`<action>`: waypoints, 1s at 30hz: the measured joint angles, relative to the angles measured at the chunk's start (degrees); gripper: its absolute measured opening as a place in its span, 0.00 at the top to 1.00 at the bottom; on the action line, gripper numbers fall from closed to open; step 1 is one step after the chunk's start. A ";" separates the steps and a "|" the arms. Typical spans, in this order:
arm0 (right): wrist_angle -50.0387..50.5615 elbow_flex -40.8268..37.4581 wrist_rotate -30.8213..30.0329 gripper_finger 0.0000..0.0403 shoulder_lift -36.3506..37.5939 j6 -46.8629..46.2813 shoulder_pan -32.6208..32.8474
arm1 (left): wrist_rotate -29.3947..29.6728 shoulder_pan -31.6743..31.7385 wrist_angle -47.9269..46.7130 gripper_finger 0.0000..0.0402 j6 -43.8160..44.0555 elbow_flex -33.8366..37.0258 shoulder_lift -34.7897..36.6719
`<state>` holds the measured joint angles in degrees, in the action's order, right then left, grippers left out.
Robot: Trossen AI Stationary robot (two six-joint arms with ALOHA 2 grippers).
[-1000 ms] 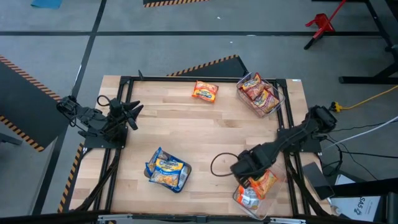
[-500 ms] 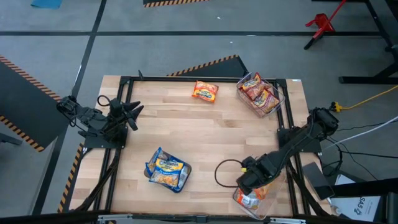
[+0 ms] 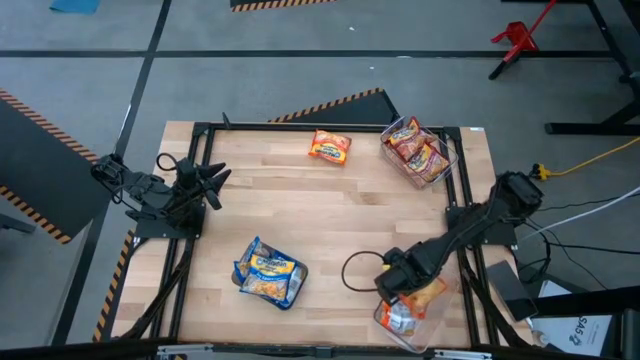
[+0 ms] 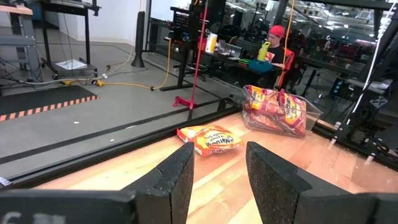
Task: Sort Maruchan noodles
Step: Put the orange noodle pack into the bottom transparent bin
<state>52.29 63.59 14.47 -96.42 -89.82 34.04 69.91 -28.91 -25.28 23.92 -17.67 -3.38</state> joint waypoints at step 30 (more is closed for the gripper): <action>6.65 26.71 -25.67 0.59 -1.16 54.22 -35.50 | 3.05 0.01 0.00 0.65 0.00 0.00 0.02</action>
<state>58.94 90.31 -11.20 -97.58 -35.60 -1.45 72.96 -28.89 -25.28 23.92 -17.67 -3.36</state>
